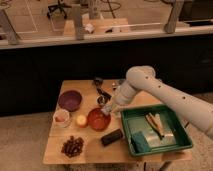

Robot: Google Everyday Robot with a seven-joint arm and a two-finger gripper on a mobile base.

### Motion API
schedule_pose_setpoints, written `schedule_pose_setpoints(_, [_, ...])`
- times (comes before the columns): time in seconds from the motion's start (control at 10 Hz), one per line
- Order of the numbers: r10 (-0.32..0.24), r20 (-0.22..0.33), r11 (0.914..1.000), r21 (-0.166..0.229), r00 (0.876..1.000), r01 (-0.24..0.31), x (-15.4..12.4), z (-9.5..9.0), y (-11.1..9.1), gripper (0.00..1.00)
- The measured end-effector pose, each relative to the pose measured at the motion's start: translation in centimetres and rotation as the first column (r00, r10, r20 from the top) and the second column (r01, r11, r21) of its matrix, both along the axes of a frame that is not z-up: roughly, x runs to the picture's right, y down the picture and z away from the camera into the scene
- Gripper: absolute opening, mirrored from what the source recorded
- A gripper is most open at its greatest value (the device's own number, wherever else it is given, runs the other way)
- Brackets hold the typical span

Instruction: Wipe red bowl with towel

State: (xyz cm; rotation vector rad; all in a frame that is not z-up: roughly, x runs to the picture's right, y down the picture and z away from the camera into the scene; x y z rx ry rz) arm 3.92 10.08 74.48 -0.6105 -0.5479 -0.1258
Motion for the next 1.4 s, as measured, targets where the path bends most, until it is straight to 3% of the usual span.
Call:
schedule_pose_setpoints(0.8, [-0.001,-0.017,1.0000,0.007,1.000,0.001,-0.2,0.3,-0.1,0.00])
schedule_pose_setpoints(1.2, [-0.087,-0.058,0.9960,0.017,0.995,0.088,-5.0,1.5,0.0,0.00])
schedule_pose_setpoints(1.4, [-0.119,-0.054,0.9928,0.008,0.991,0.120,-6.6,2.4,0.7,0.00])
